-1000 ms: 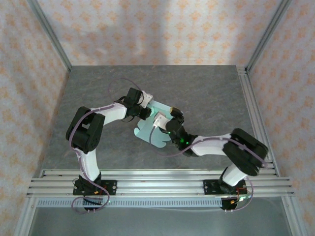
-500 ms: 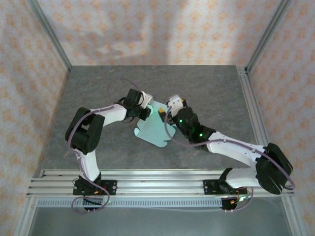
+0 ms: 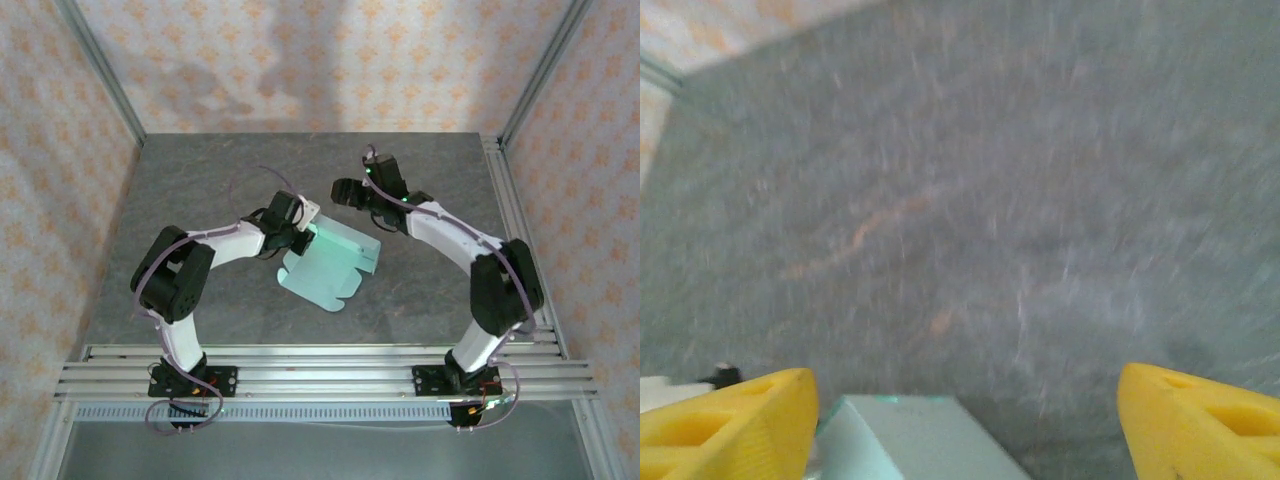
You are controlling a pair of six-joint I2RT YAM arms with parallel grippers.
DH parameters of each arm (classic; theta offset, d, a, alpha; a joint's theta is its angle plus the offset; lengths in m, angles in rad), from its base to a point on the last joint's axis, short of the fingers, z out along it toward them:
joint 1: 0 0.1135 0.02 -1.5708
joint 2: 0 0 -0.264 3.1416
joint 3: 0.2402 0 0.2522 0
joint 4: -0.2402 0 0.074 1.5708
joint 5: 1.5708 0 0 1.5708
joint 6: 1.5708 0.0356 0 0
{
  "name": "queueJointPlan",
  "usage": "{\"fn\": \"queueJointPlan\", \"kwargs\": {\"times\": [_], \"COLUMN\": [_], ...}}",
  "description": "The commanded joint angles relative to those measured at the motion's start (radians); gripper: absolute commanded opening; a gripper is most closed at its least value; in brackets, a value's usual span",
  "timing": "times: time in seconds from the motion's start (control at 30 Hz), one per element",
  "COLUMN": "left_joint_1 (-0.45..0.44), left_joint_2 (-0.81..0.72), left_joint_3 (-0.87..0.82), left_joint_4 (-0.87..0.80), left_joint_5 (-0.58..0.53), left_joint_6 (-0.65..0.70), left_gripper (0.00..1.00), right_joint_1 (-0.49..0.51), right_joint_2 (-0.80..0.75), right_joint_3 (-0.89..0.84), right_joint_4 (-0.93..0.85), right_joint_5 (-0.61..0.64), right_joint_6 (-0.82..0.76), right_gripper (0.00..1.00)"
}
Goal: Fold the paper box
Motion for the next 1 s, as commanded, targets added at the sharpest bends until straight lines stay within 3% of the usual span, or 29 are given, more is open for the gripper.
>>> {"fn": "queueJointPlan", "kwargs": {"times": [0.0, 0.37, 0.97], "left_joint_1": [-0.005, -0.006, -0.007], "left_joint_2": [-0.017, 0.012, 0.034], "left_joint_3": [-0.037, -0.040, -0.049], "left_joint_4": [0.021, 0.050, 0.118], "left_joint_5": [0.005, 0.022, 0.011], "left_joint_6": [-0.033, -0.060, -0.104], "left_gripper": [0.03, 0.03, 0.13], "right_joint_1": [-0.010, -0.017, -0.020], "right_joint_2": [0.041, 0.150, 0.212], "right_joint_3": [-0.013, -0.052, -0.045], "right_joint_4": [0.018, 0.082, -0.002], "right_joint_5": [-0.206, -0.371, -0.367], "right_joint_6": [0.094, 0.049, -0.031], "right_gripper": [0.78, 0.76, 0.67]}}
